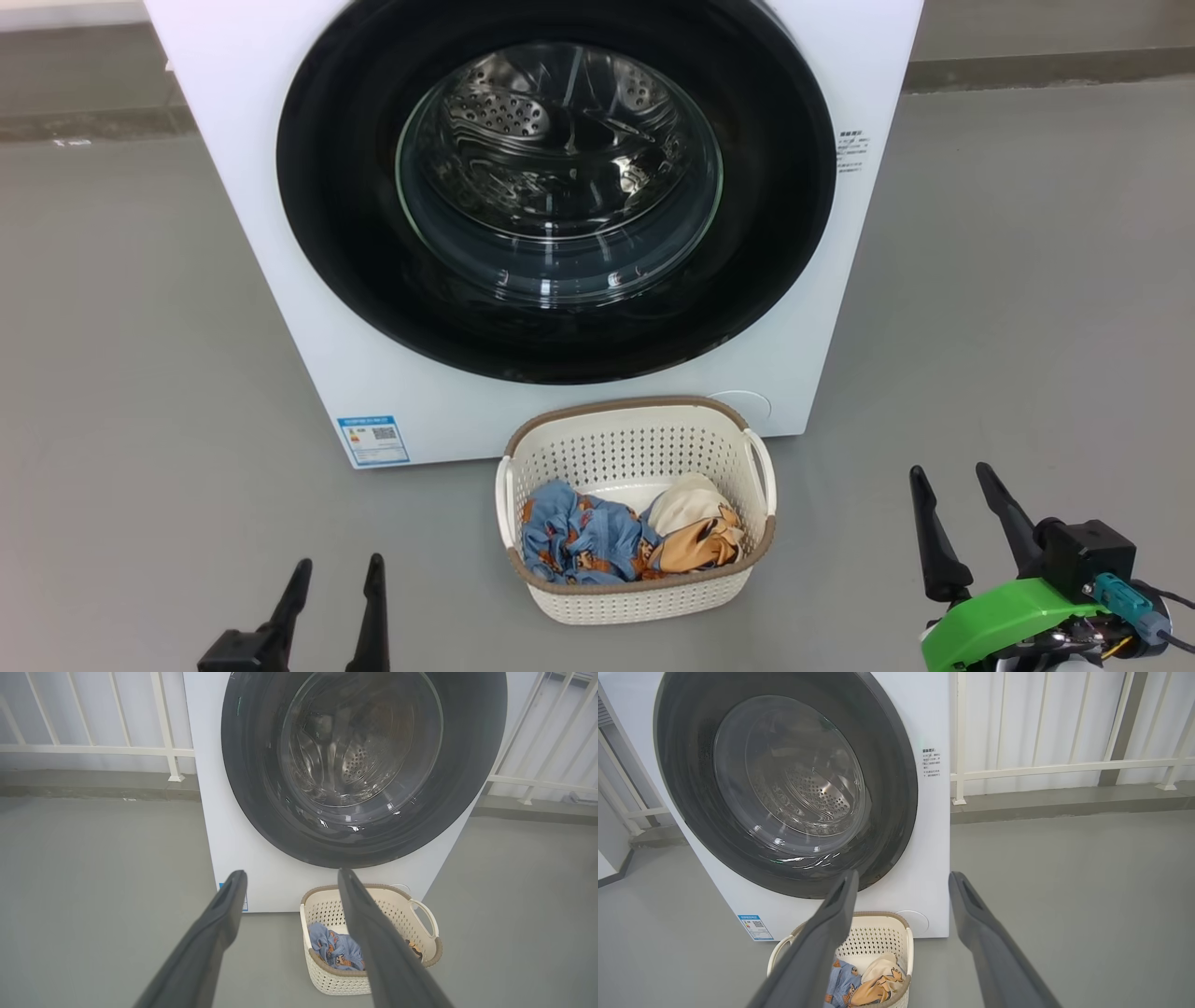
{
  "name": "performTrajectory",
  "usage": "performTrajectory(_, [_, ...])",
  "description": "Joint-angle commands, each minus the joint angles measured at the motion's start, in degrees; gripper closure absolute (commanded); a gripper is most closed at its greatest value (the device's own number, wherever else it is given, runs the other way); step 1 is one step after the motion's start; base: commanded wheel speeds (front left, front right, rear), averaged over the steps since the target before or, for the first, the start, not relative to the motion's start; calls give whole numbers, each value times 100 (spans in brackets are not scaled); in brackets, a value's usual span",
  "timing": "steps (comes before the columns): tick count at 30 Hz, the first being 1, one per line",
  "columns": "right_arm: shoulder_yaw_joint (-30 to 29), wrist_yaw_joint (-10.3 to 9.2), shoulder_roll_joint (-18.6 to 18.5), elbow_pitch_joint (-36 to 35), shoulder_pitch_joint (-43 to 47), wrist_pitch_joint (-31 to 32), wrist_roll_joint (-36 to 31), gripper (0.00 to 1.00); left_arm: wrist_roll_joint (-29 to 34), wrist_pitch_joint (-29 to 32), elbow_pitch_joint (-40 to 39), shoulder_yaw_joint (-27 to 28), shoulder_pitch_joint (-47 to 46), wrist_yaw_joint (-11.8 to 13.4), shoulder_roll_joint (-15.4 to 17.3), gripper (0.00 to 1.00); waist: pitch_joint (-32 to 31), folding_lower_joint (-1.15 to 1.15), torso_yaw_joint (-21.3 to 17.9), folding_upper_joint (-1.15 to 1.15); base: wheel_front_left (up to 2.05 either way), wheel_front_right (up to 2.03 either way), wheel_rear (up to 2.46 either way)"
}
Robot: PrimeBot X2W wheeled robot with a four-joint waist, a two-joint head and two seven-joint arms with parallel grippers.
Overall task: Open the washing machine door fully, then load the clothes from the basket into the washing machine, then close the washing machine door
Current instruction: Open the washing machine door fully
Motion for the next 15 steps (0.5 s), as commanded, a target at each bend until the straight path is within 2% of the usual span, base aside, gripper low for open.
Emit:
performTrajectory(1, [158,-6,-55,-120,-290,-70,-18,0,39,-61,-120,143,-118,-6,31,0,-2,0,0,0,58,-2,-56])
performTrajectory(7, [168,-6,-55,-120,-292,-70,-14,0,143,-61,-115,126,-120,-22,31,0,11,0,3,0,85,27,-112])
performTrajectory(15, [180,-6,-55,-117,-296,-70,-7,0,223,-61,-98,130,-129,-34,31,0,18,0,2,0,127,79,-206])
